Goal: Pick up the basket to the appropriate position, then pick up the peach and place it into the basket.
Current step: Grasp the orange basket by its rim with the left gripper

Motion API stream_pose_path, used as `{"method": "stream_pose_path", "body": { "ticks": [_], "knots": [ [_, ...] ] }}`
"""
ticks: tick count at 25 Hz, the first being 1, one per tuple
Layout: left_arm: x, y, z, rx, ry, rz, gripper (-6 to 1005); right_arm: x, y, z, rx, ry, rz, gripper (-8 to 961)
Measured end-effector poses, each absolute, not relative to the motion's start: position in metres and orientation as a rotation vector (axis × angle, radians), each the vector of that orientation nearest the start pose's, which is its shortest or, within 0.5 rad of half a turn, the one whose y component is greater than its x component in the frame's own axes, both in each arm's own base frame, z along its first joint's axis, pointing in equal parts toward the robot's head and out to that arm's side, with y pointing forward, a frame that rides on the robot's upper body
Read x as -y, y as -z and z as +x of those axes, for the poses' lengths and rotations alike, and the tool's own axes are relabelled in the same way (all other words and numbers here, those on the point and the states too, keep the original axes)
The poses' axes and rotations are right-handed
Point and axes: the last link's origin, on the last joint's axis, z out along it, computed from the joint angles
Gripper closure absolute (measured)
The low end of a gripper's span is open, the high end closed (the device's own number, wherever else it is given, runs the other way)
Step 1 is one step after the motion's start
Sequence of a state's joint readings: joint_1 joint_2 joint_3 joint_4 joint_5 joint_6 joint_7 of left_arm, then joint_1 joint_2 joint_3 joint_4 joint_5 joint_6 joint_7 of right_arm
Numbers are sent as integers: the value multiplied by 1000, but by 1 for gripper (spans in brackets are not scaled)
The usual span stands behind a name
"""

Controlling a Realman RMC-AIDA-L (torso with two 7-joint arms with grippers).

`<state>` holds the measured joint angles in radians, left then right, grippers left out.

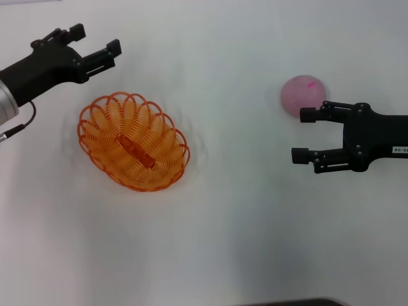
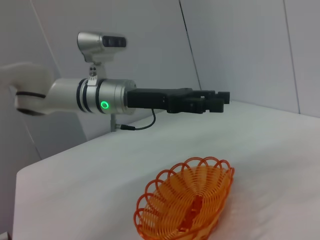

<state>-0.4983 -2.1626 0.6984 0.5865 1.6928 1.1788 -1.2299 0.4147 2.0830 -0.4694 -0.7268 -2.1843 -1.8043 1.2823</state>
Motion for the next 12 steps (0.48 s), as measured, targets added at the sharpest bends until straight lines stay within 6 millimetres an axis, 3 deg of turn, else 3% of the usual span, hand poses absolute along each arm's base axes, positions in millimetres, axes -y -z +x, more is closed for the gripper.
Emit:
{"method": "stream_pose_path", "body": {
  "ticks": [6, 12],
  "knots": [
    [-367, 7, -264, 789, 675, -2355, 111, -272, -23, 301, -636, -720, -2759, 6],
    [-376, -11, -239, 852, 495, -2447, 111, -272, -23, 301, -633, -719, -2760, 7]
  ]
}}
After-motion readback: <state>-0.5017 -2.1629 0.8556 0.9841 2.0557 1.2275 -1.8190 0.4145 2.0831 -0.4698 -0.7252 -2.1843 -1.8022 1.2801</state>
